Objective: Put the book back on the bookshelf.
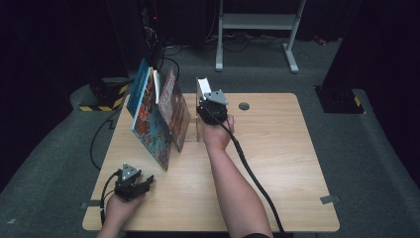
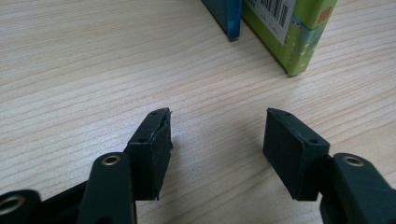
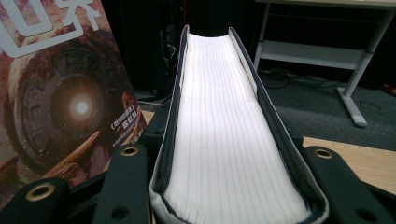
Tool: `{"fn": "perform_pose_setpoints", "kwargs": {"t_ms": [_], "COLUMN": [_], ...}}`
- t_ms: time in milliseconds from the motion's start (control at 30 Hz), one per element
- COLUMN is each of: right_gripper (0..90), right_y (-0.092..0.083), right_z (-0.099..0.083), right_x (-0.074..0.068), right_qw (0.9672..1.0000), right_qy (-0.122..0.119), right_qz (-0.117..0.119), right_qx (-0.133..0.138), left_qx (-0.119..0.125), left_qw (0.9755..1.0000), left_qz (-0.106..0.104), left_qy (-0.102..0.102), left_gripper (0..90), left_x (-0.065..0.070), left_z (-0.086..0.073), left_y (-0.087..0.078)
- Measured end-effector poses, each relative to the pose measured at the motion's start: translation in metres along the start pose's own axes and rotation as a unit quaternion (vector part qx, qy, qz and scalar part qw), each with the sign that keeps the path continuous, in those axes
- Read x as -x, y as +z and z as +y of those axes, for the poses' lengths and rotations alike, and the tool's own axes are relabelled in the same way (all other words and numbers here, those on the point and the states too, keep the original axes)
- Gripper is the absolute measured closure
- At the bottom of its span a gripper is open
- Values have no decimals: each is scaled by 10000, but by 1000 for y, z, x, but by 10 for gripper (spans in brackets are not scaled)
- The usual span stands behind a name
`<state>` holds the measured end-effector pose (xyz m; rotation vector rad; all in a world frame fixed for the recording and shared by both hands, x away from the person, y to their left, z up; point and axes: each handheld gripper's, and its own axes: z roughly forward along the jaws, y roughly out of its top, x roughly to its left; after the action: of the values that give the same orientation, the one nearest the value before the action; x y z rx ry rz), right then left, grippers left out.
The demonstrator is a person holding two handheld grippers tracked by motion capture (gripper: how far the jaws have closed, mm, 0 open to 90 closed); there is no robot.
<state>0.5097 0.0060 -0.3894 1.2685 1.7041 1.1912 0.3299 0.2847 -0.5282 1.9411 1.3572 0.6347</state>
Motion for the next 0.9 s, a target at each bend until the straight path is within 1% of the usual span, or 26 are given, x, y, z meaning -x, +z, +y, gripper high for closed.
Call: {"fn": "perform_pose_setpoints", "kwargs": {"t_ms": [167,233,467,567,667,800,900], "right_gripper": [542,542,542,542,542,542,542], "right_y": [2,4,4,5,6,6,7], "right_z": [1,0,0,0,0,0,1], "right_x": [-1,-1,-2,-2,-1,-2,-2], "right_qw": [9999,9999,9999,9999,9999,9999,9999], "right_qy": [-45,-25,5,-53,-2,-35,-11], "right_qz": [-112,-139,-141,-106,-111,-118,-120], "right_qx": [41,23,49,63,74,96,95], "left_qx": [1,0,-8,0,6,6,8], "left_qw": [10000,10000,10000,10000,10000,10000,10000], "left_qz": [-2,-2,-5,-1,6,5,4], "left_qy": [-2,-1,8,-2,-3,-1,-3], "left_gripper": [419,420,420,420,420,421,420], "left_x": [0,0,0,0,0,0,0], "left_z": [0,0,0,0,0,0,0], "left_y": [0,0,0,0,0,0,0]}}
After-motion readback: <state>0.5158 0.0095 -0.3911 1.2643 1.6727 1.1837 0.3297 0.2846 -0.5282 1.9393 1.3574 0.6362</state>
